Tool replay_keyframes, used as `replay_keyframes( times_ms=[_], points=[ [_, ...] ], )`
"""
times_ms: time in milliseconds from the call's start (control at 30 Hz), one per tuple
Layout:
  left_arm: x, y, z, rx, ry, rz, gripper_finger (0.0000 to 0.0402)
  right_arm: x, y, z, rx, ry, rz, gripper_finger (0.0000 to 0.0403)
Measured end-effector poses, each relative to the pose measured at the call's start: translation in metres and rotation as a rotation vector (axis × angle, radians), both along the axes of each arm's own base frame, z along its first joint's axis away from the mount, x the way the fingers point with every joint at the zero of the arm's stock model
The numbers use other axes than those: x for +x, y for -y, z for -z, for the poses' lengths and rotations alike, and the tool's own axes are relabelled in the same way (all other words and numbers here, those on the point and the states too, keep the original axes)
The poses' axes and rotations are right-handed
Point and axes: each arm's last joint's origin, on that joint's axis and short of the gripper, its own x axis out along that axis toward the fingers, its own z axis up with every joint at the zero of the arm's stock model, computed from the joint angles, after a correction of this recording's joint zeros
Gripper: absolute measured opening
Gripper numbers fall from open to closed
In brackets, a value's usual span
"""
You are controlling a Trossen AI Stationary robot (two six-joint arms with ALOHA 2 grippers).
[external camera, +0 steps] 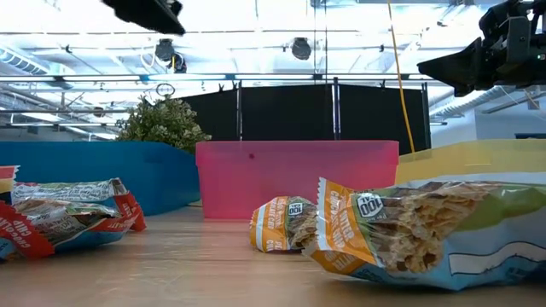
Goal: Pick and place Granola Bars by type
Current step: Put the blue granola bar into the yellow bin
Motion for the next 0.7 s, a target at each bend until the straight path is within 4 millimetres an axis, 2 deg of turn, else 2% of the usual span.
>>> replay_keyframes(
  times_ms=[100, 233, 400, 533, 600, 700],
  points=[
    [-0.027, -0.002, 0.003, -0.063, 0.225, -0.062, 0.0011, 0.000, 0.000, 0.000, -0.004, -0.005, 0.000, 0.0000],
    [-0.049, -0.002, 0.027, -0.085, 0.369, -0.060, 0.0005, 0.000, 0.000, 0.001, -0.004, -0.009, 0.000, 0.0000],
    [-0.058, -0.001, 0.057, -0.083, 0.436, -0.126, 0.0008, 0.001, -0.001, 0.005, 0.055, -0.035, -0.034, 0.0000],
    [-0.060, -0.001, 0.079, -0.016, 0.463, -0.177, 0.0005, 0.001, -0.002, 0.002, -0.001, -0.024, -0.065, 0.0000],
    [-0.061, -0.003, 0.085, 0.015, 0.494, -0.214, 0.0010, 0.001, -0.003, 0.000, -0.058, -0.014, -0.065, 0.0000],
    [-0.061, -0.004, 0.080, 0.030, 0.528, -0.252, 0.0014, 0.001, -0.004, -0.007, -0.145, 0.021, -0.024, 0.0000]
  ],
)
